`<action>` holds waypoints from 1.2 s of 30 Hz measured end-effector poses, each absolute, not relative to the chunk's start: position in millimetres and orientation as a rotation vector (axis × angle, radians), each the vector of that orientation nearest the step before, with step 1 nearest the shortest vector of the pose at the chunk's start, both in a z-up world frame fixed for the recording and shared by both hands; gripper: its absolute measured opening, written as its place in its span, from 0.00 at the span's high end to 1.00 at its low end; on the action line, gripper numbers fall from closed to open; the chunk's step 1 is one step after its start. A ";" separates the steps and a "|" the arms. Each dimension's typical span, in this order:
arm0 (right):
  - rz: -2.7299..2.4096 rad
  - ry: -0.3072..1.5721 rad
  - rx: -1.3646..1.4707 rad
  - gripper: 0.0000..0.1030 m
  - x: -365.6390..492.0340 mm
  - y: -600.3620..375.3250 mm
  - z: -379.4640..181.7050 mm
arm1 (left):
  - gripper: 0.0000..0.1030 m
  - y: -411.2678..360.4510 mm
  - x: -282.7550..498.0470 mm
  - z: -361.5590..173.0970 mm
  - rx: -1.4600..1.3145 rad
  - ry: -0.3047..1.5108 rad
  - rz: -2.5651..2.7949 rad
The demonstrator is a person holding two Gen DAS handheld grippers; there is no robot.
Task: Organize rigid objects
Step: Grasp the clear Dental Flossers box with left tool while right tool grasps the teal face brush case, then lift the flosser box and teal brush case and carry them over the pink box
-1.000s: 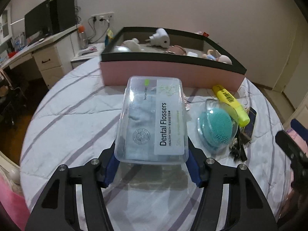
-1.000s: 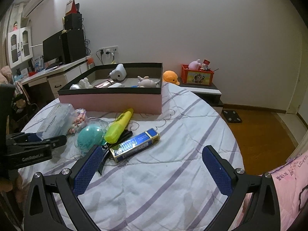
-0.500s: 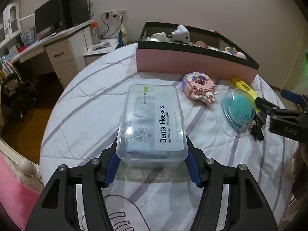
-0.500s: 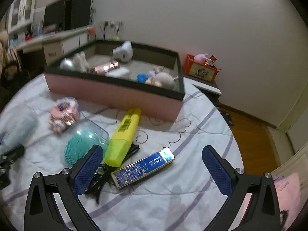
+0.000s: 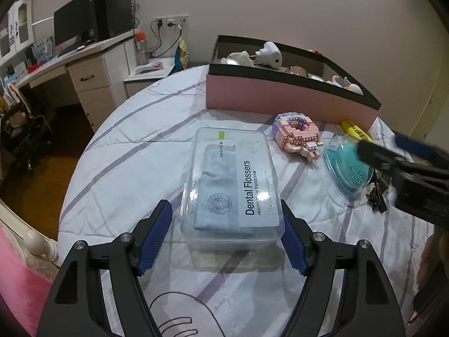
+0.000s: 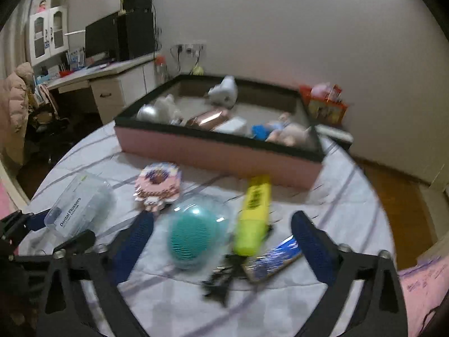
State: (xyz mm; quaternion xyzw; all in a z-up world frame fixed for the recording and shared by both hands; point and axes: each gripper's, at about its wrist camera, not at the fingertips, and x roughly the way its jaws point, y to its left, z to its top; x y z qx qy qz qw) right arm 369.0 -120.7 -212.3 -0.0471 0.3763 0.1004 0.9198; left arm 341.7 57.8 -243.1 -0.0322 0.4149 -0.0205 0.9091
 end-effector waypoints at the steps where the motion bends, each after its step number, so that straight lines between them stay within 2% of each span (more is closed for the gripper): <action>1: 0.217 0.788 -0.077 0.35 371.1 -118.5 -214.6 | 0.25 58.6 340.0 -242.5 -0.067 0.852 -0.043; 2: 0.221 0.804 -0.066 0.38 374.0 -115.7 -217.5 | 0.24 59.4 338.4 -242.1 -0.066 0.848 -0.040; 13: 0.205 0.900 -0.019 0.38 392.0 -106.9 -232.3 | 0.21 61.2 344.6 -244.2 -0.066 0.864 -0.039; 16: 0.209 0.889 -0.017 0.39 393.5 -106.5 -232.6 | 0.17 60.7 352.7 -242.9 -0.063 0.876 -0.039; 18: 0.204 0.885 -0.018 0.42 394.5 -107.1 -233.1 | 0.17 59.6 360.0 -242.4 -0.063 0.880 -0.044; 23: 0.175 0.897 -0.082 0.42 398.4 -98.2 -235.2 | 0.15 54.4 374.3 -250.4 -0.042 0.917 -0.027; 24: 0.173 0.892 -0.092 0.42 397.5 -96.6 -236.0 | 0.16 52.9 375.7 -251.5 -0.035 0.915 -0.025; 25: 0.178 0.888 -0.093 0.42 396.4 -96.3 -236.3 | 0.21 51.2 376.0 -251.8 -0.025 0.908 -0.029; 26: 0.186 0.875 -0.086 0.44 394.9 -97.5 -236.4 | 0.34 50.1 376.0 -251.0 -0.023 0.902 -0.036; 27: 0.191 0.872 -0.083 0.44 393.4 -98.7 -236.3 | 0.37 49.2 374.8 -248.6 -0.022 0.892 -0.047; 36: 0.310 0.904 -0.092 0.44 362.4 -102.2 -234.4 | 0.37 40.9 347.8 -244.0 0.028 0.885 -0.061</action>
